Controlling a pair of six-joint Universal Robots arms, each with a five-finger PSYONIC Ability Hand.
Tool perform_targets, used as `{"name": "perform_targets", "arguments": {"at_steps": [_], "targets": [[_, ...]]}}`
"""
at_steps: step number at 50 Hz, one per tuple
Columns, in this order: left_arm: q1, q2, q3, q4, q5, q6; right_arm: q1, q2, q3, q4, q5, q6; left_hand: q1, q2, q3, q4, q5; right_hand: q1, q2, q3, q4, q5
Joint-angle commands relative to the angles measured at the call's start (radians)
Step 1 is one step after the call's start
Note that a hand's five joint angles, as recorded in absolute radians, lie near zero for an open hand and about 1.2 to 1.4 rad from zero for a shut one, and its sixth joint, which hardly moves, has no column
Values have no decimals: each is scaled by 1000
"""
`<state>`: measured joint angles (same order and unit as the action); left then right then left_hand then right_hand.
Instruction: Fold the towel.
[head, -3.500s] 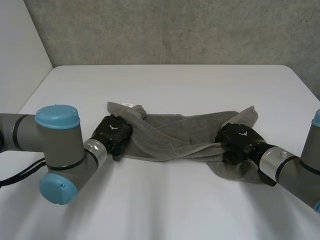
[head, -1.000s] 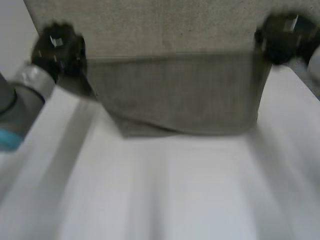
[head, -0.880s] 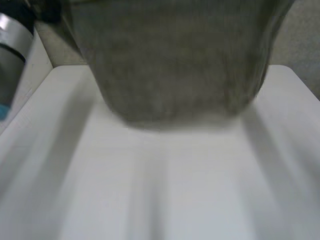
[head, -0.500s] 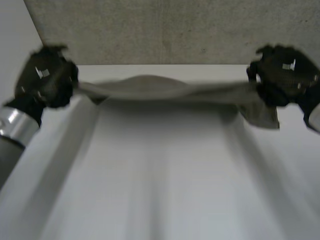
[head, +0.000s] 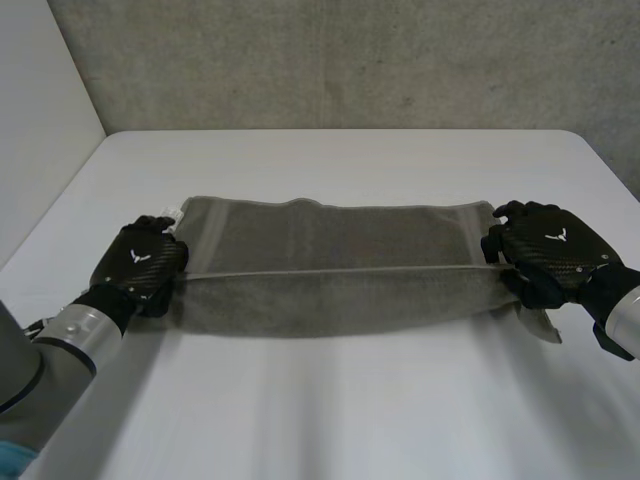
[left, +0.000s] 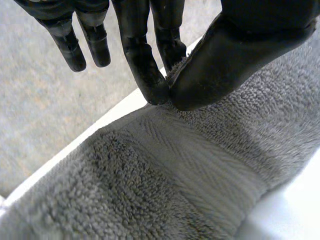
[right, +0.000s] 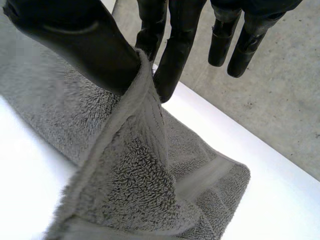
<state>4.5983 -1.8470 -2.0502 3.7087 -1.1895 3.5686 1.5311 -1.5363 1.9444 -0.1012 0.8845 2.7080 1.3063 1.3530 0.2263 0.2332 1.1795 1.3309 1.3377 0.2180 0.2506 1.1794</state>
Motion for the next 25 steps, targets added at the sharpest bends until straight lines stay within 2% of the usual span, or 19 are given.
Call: {"name": "perform_targets", "arguments": {"at_steps": [1,4,5,6,12,25], "targets": [[-1,-75,44,-1,-19,-2,4,11,-1,1,2,-2,90,43,-52,-59,42,65,59,-43,-76,42],[-1,-81,44,-9,-21,15,3,16,-1,1,1,-4,-392,-439,-52,-59,-440,65,59,-43,-76,42],[-1,-81,44,-9,-21,15,3,19,-1,1,1,-2,-394,-441,-52,-59,-442,65,59,-43,-76,42],[-1,-80,44,-12,-22,28,1,25,-1,3,1,-2,-487,-534,-52,-59,-535,65,59,-43,-76,42],[2,-80,28,-30,-22,96,3,30,-1,3,4,-4,-538,-584,-52,-59,-585,65,59,-43,-76,42],[19,-81,24,-49,-45,107,4,48,7,8,8,-2,-529,-576,-52,-59,-577,65,59,-43,-76,42]]}}
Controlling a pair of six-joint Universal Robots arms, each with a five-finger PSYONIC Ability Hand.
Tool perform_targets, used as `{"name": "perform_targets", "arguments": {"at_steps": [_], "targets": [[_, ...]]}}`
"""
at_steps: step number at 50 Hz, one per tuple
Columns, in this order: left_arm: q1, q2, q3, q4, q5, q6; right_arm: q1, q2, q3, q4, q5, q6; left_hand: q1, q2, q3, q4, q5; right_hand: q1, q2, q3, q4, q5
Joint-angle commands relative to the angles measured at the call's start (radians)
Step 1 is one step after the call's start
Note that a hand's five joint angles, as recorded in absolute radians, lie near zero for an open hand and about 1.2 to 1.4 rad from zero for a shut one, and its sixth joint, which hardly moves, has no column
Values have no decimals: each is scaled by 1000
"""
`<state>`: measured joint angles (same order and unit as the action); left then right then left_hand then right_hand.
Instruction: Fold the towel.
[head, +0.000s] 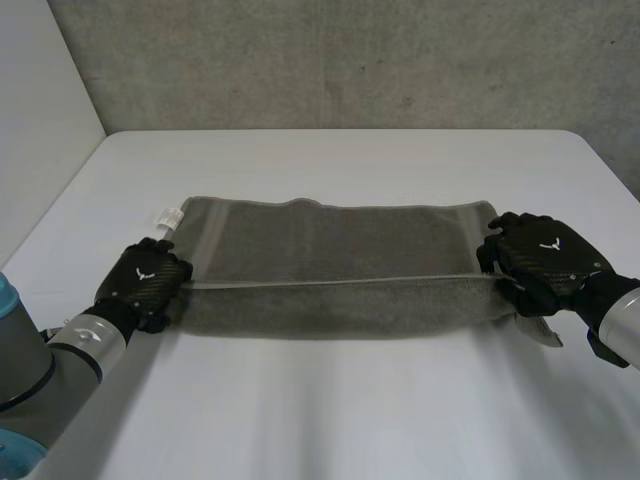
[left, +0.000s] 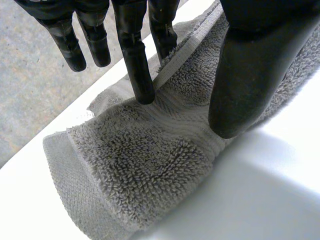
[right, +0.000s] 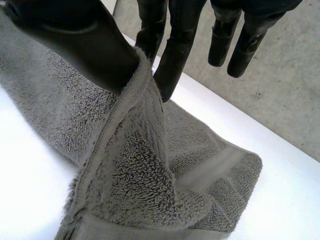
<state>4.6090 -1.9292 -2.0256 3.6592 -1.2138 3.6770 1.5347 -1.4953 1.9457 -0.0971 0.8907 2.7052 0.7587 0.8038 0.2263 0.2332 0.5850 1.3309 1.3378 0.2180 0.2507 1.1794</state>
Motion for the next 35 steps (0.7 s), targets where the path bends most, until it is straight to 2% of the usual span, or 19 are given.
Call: {"name": "perform_targets", "arguments": {"at_steps": [1,4,5,9,14,31,35], "targets": [[8,1,-1,1,-21,-2,1,7,6,4,2,1,18,-27,-52,-59,18,65,58,-43,-76,42],[7,1,5,5,-46,-2,1,7,9,7,2,1,127,82,-52,-59,126,65,58,-43,-76,42],[7,3,8,7,-55,-2,1,7,12,7,2,1,223,178,-52,-59,222,65,58,-43,-76,42],[5,6,8,7,-56,-2,-1,6,16,7,2,1,341,296,-52,-59,341,65,58,-43,-76,42],[7,22,-2,7,-56,-2,-8,4,16,13,8,2,637,592,-52,-59,636,65,58,-43,-76,42],[50,141,-50,-1,-47,-5,-28,17,6,80,24,-1,638,592,-52,-59,637,61,54,-43,-76,37],[76,171,-50,-4,-46,-9,-30,49,-1,86,72,-22,638,592,-52,-59,637,-109,-116,-43,-76,-132]]}}
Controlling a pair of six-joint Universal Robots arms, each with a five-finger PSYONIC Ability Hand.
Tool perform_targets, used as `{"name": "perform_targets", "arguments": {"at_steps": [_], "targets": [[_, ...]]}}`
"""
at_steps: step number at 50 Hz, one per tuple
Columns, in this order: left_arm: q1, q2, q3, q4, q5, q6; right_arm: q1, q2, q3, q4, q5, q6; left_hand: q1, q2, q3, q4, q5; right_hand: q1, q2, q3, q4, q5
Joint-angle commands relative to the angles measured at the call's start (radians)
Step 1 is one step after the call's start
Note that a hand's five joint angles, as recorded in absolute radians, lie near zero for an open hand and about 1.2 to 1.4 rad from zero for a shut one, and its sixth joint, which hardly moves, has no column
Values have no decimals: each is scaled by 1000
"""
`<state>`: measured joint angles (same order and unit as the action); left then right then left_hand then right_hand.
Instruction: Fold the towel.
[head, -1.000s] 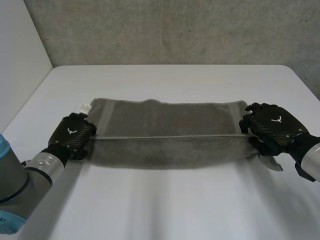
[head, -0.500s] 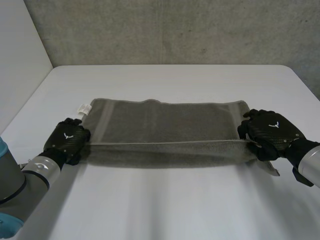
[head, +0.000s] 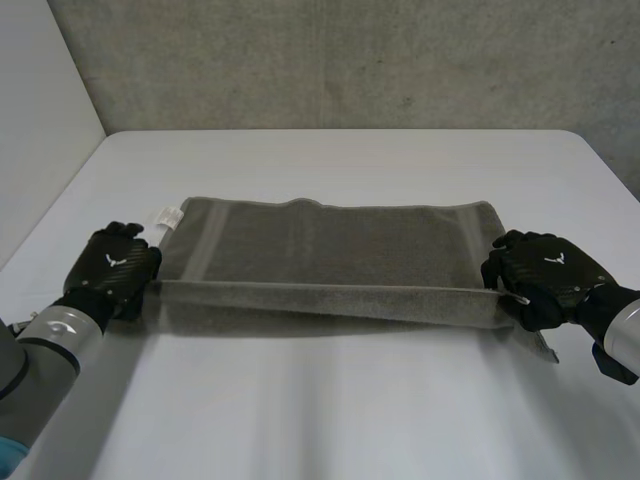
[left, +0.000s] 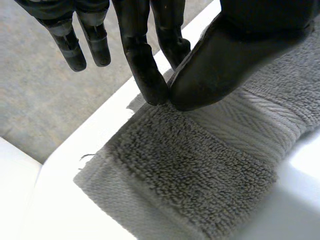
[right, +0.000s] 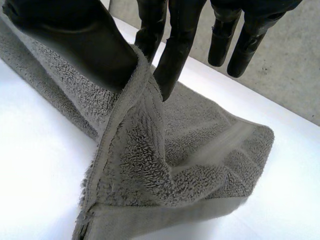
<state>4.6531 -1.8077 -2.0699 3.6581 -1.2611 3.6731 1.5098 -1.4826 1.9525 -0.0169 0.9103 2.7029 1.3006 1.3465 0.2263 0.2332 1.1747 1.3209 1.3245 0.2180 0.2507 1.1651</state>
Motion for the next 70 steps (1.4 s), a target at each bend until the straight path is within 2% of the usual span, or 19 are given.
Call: {"name": "perform_targets", "arguments": {"at_steps": [1,6,11,23,25,31,33,37,41,49,58,63,66,70], "targets": [[32,50,-6,-3,2,-5,-5,36,-7,6,53,-20,96,50,-52,-59,47,-100,-103,-43,-76,-118],[50,73,-10,-4,2,-7,-5,70,-14,26,110,-67,96,50,-52,-59,47,-220,-224,-43,-76,-239],[52,82,-12,-4,2,-8,-6,108,-17,41,122,-72,96,50,-52,-59,47,-296,-300,-43,-76,-315],[55,93,-12,-10,25,-10,-5,113,-26,66,127,-84,96,50,-52,-59,47,-129,-133,-43,-76,-148],[58,105,-12,-29,26,-10,-8,90,-30,118,125,-124,96,50,-52,-59,47,75,71,-43,-76,56],[59,185,-12,-81,35,-11,-10,-4,-58,255,119,-241,96,50,-52,-59,47,75,72,-43,-76,57],[59,273,-12,-128,58,-22,-25,-82,-81,314,104,-271,96,50,-52,-59,47,75,72,-43,-76,57],[65,364,-12,-182,75,-56,-52,-180,-109,334,101,-267,96,50,-52,-59,47,75,72,-43,-76,57],[105,525,-7,-262,95,-160,-66,-300,-181,341,99,-241,96,50,-52,-59,47,75,72,-43,-76,57],[166,631,4,-277,161,-188,-68,-324,-271,345,56,-192,96,50,-52,-59,47,75,72,-43,-76,57],[183,564,10,-276,187,-183,-106,-271,-294,342,38,-198,96,50,-52,-59,47,75,72,-43,-76,57],[171,420,62,-270,186,-177,-97,-141,-339,330,-10,-199,96,50,-52,-59,47,75,72,-43,-76,57],[167,378,83,-268,186,-177,-94,-96,-359,330,-16,-201,96,50,-52,-59,47,75,72,-43,-76,57],[130,224,170,-266,178,-176,-94,37,-423,328,-13,-206,96,50,-52,-59,47,75,72,-43,-76,57]]}}
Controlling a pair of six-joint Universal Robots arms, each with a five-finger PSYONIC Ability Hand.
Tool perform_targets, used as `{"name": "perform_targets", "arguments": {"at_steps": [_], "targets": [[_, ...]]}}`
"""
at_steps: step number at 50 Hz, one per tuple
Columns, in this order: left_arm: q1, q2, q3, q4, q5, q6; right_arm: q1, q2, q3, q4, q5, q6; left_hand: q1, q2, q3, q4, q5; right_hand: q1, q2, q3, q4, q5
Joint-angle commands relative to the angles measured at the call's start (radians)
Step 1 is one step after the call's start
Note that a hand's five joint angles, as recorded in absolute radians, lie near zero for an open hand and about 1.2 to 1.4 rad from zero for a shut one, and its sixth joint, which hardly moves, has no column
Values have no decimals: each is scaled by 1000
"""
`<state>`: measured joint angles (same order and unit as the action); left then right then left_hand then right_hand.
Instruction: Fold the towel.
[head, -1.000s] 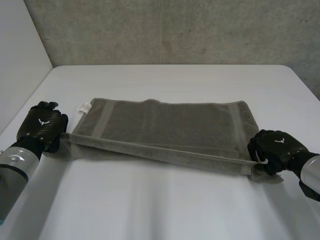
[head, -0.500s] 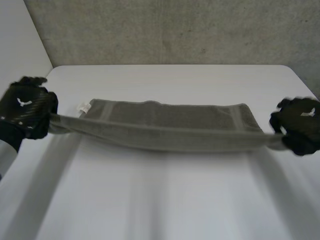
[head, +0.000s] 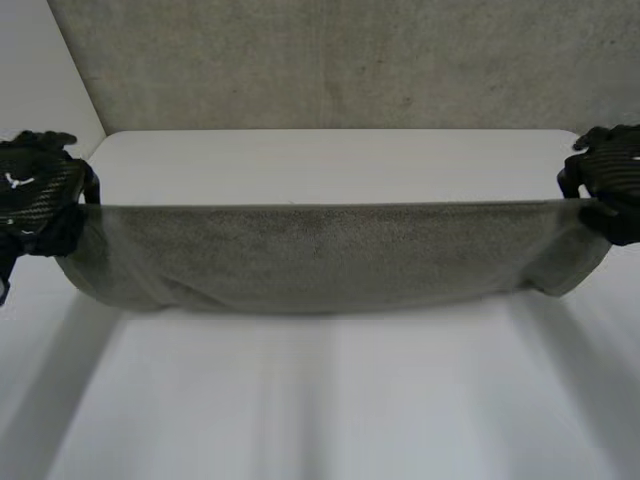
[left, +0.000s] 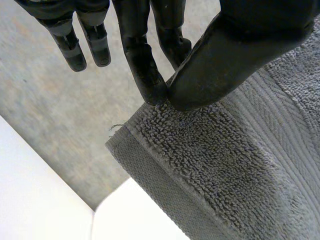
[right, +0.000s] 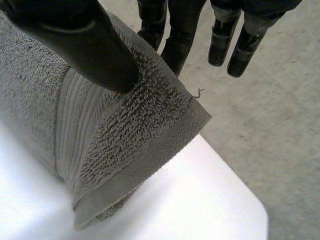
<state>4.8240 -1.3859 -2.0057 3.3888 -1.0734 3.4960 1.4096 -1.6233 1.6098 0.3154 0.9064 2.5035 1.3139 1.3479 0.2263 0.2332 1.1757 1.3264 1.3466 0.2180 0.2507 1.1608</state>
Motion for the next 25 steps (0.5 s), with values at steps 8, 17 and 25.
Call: {"name": "perform_targets", "arguments": {"at_steps": [8,17,25], "targets": [[-127,-468,298,-8,-19,27,72,397,-221,-9,3,-34,82,48,-52,-59,46,70,50,-43,-76,61],[-206,-715,519,-17,-146,152,120,609,-381,-77,51,-58,82,48,-52,-59,46,70,50,-43,-76,61],[-225,-843,623,-14,-175,173,138,715,-441,-168,80,-60,82,48,-52,-59,46,70,50,-43,-76,61]]}}
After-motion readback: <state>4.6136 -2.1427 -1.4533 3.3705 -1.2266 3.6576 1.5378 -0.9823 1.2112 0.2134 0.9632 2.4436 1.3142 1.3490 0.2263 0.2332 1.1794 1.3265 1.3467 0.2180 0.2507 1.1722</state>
